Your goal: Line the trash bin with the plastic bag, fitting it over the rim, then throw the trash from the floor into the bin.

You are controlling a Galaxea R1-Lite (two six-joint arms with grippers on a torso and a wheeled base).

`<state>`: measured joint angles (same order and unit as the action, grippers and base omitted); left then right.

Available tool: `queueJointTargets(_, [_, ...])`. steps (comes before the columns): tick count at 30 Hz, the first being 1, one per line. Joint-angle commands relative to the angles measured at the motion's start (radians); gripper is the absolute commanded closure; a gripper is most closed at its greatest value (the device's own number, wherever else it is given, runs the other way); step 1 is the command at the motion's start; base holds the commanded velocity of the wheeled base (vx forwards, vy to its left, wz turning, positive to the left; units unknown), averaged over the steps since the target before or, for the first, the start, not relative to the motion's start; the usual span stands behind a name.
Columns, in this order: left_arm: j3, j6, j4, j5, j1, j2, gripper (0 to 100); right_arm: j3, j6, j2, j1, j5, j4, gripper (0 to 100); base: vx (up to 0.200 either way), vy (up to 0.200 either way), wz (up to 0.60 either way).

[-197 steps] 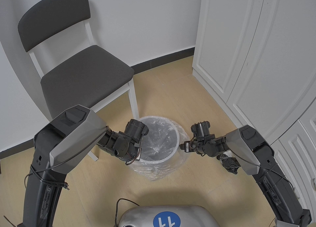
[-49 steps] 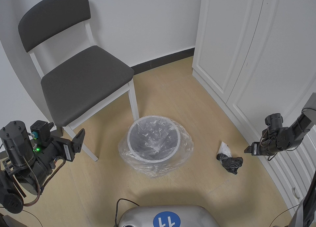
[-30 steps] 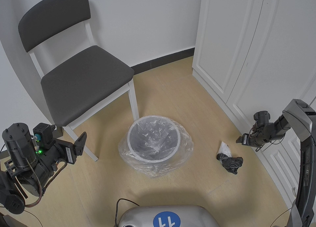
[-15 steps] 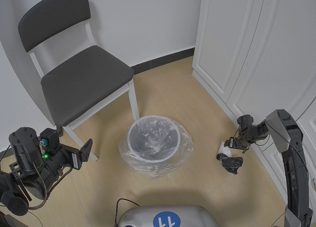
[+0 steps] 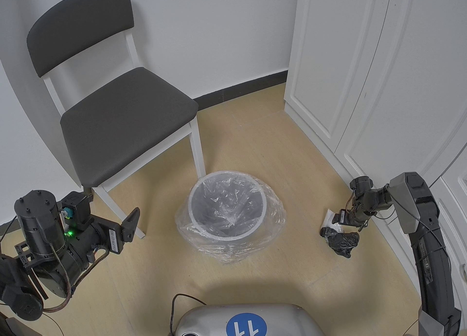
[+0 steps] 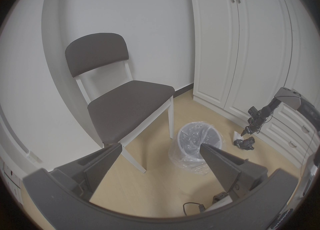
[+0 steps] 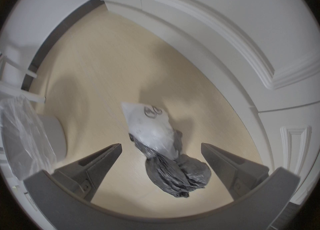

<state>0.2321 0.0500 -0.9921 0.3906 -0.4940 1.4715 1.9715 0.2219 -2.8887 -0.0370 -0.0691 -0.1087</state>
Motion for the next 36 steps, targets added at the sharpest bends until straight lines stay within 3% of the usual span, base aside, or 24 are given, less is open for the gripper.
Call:
queueJointTargets(1, [0.0, 0.001, 0.0, 0.001, -0.011, -0.003, 0, 0.029, -0.069, -0.049, -0.021, 0.026, -0.031, 0, 0.0, 0.0, 0.0])
queueJointTargets(7, [-0.005, 0.001, 0.0, 0.001, -0.011, 0.004, 0, 0.029, -0.165, -0.055, -0.046, 0.061, -0.04, 0, 0.0, 0.0, 0.0])
queueJointTargets(16, [-0.013, 0.001, 0.0, 0.001, -0.02, 0.006, 0, 0.029, -0.165, -0.055, -0.046, 0.066, -0.051, 0, 0.0, 0.0, 0.0])
queueJointTargets(27, [-0.017, 0.002, 0.0, -0.001, -0.034, 0.001, 0, 0.029, -0.18, -0.053, -0.038, 0.132, -0.089, 0, 0.0, 0.0, 0.0])
queueJointTargets(36, [-0.024, 0.002, 0.0, -0.001, -0.038, 0.009, 0, 0.029, -0.179, -0.053, -0.038, 0.134, -0.092, 0, 0.0, 0.0, 0.0])
